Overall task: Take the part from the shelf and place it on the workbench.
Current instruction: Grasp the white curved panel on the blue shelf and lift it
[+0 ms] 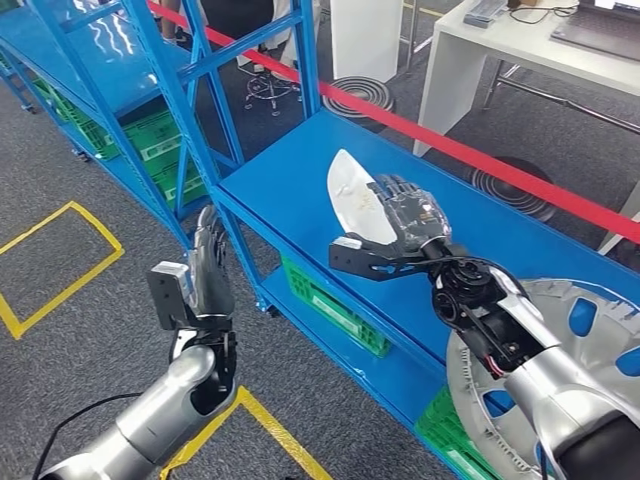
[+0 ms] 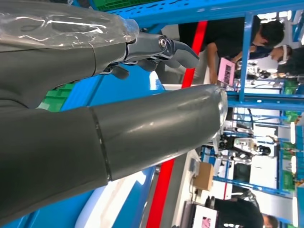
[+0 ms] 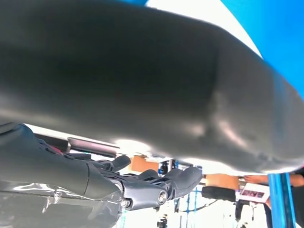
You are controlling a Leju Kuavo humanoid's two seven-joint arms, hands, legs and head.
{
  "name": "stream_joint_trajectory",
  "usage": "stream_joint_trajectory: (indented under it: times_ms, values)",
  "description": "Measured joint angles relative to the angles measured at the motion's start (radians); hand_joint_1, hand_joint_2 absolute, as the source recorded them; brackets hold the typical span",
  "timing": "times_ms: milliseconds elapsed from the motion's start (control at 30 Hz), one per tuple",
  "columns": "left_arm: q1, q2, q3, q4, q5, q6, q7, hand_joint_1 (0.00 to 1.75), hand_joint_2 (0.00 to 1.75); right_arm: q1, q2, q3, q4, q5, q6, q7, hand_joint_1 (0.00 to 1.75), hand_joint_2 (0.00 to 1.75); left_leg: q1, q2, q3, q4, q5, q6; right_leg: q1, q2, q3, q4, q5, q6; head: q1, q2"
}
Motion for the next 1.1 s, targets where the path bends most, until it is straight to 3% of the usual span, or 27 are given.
stream_joint_trajectory:
  times_ms: [67,100,133,233,300,400,433,600,767,1100]
  values:
    - [0.003,0.000,0.000,-0.001,0.000,0.000,0.000,0.00,0.00,0.003,0.000,0.000,0.001,0.000,0.000,-0.001,0.00,0.00,-0.006,0.005,-0.077,0.124,-0.031,0.005,0.008,-0.007,0.004,0.000,-0.005,-0.008,-0.008,0.000]
    - [0.004,0.000,0.000,-0.001,0.000,0.000,0.000,0.00,0.00,0.004,0.000,0.000,0.002,0.000,0.000,-0.001,0.00,0.00,-0.008,0.006,-0.096,0.142,-0.022,0.009,0.012,-0.009,0.007,0.000,-0.008,-0.010,-0.011,0.000]
    - [0.005,0.000,0.000,-0.001,0.000,0.000,0.000,0.00,0.00,0.004,0.000,0.000,0.002,0.000,0.000,-0.001,0.00,0.00,-0.011,0.006,-0.094,0.117,0.004,0.015,0.014,-0.011,0.011,0.000,-0.011,-0.012,-0.014,0.000]
    - [0.005,0.001,0.000,-0.004,0.000,0.000,0.000,0.00,0.00,0.003,0.000,0.000,0.002,0.000,0.000,-0.001,0.00,0.00,-0.023,0.015,-0.013,-0.081,0.103,0.032,0.020,-0.012,0.024,0.000,-0.023,-0.008,-0.021,0.000]
    - [0.004,0.000,0.000,-0.007,0.000,0.000,0.000,0.00,0.00,0.002,0.000,0.000,0.002,0.000,0.001,-0.001,0.00,0.00,-0.029,0.019,0.013,-0.141,0.116,0.035,0.025,-0.012,0.026,-0.002,-0.029,-0.006,-0.020,0.000]
    - [0.004,-0.001,0.000,-0.009,0.000,0.000,0.000,0.00,0.00,0.003,0.000,-0.001,0.003,0.004,0.006,-0.001,0.00,0.00,-0.028,0.011,0.016,-0.148,0.118,0.028,0.031,-0.015,0.030,-0.007,-0.033,-0.032,-0.011,0.000]
    - [0.004,-0.001,0.000,-0.009,0.000,0.000,0.000,0.00,0.00,0.003,0.000,-0.001,0.004,0.006,0.007,-0.001,0.00,0.00,-0.028,0.009,0.017,-0.149,0.117,0.030,0.030,-0.017,0.033,-0.012,-0.032,-0.036,-0.008,0.000]
    - [0.004,-0.001,0.000,-0.009,0.001,-0.002,0.001,0.00,0.00,0.003,0.000,-0.001,0.004,0.010,0.012,-0.005,0.00,0.00,-0.030,0.005,0.017,-0.149,0.115,0.041,0.030,-0.021,0.043,-0.027,-0.028,-0.026,0.003,0.000]
    - [0.004,0.000,0.000,-0.009,0.000,0.005,0.005,0.00,0.00,0.003,0.000,0.000,0.004,0.011,0.014,-0.011,0.00,0.00,-0.032,0.005,0.017,-0.148,0.114,0.046,0.027,-0.021,0.046,-0.033,-0.026,0.001,0.005,0.000]
    - [0.004,0.001,0.000,-0.010,-0.004,0.018,0.011,0.00,0.00,0.003,0.003,0.004,0.006,0.022,0.015,-0.011,0.00,0.00,-0.032,0.005,0.018,-0.150,0.116,0.047,0.031,-0.022,0.046,-0.034,-0.025,0.007,0.005,0.000]
